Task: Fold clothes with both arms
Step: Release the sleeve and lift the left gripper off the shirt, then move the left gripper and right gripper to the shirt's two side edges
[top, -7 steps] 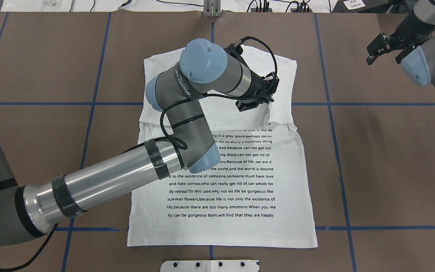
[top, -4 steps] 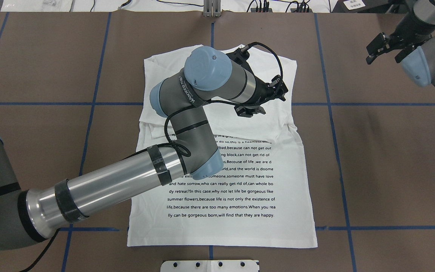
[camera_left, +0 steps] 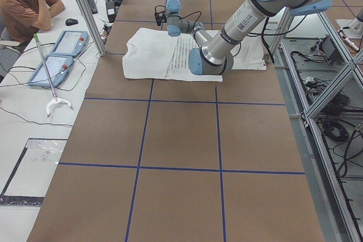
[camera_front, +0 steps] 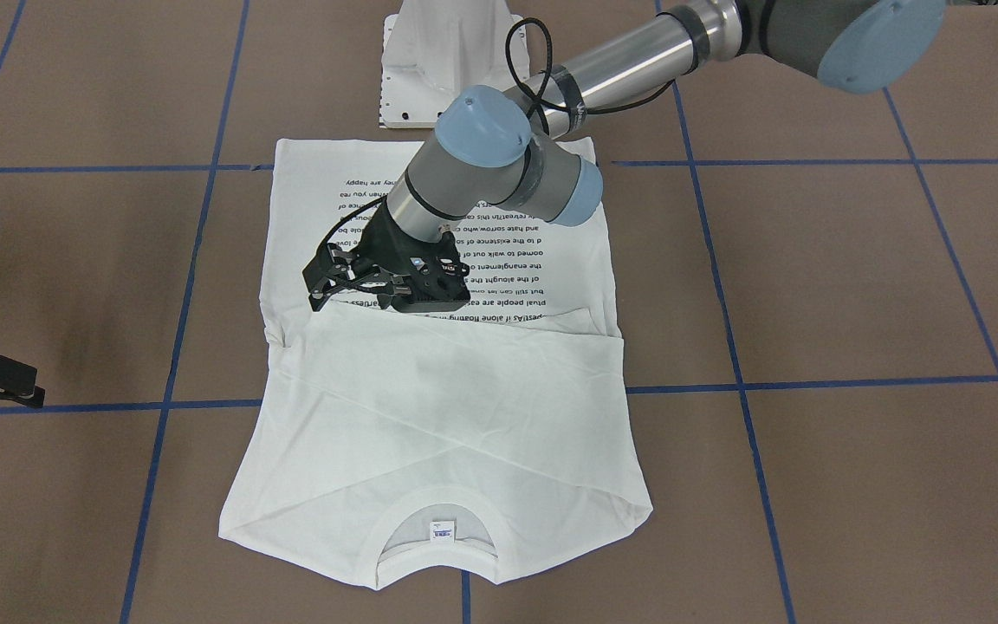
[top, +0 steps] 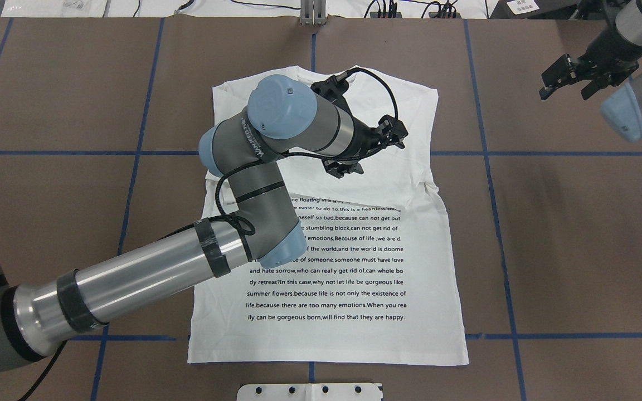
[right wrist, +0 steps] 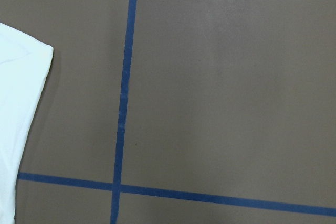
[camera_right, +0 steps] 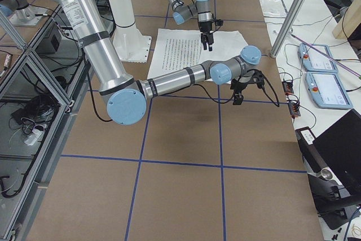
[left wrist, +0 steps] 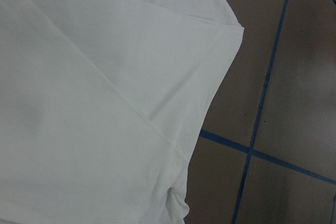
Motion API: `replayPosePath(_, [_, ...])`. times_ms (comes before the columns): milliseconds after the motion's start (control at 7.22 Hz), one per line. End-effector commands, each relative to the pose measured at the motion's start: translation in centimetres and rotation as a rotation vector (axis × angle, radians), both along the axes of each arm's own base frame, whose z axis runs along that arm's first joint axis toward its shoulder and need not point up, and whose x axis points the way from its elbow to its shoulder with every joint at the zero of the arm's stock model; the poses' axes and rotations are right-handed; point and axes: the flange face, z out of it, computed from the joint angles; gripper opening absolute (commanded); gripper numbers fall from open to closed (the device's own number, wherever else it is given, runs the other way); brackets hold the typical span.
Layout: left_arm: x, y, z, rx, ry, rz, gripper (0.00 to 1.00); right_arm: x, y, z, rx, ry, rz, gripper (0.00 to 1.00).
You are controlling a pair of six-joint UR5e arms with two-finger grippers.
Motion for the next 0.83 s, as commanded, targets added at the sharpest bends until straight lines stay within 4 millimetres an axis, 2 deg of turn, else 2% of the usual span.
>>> replayPosePath(0, [-5.1,3.0,3.1,0.042,-0.091,0.017,1.00,-3.4,7.3,-1.8,-0.025,0.048,0.096,1.00])
replayPosePath(138, [-7.0,4.1,3.8,0.075,-0.171,0.037,1.00,-6.1,11.1,-3.5,-0.047,0.064,0.151,1.00])
replayPosePath(277, [-9.4,5.1,5.8,0.107,-0.247,0.058,1.00,-8.8,14.9,-5.2,-0.061,0.063,0.170,1.00])
replayPosePath(554, [-15.8,7.7,14.3,0.242,-0.385,0.125,0.99,-10.0,20.8,-8.2,-0.119,0.007,0.184,1.00])
replayPosePath(692, [-17.8,8.8,17.7,0.275,-0.425,0.151,0.99,-11.3,23.2,-9.7,-0.146,-0.014,0.184,1.00])
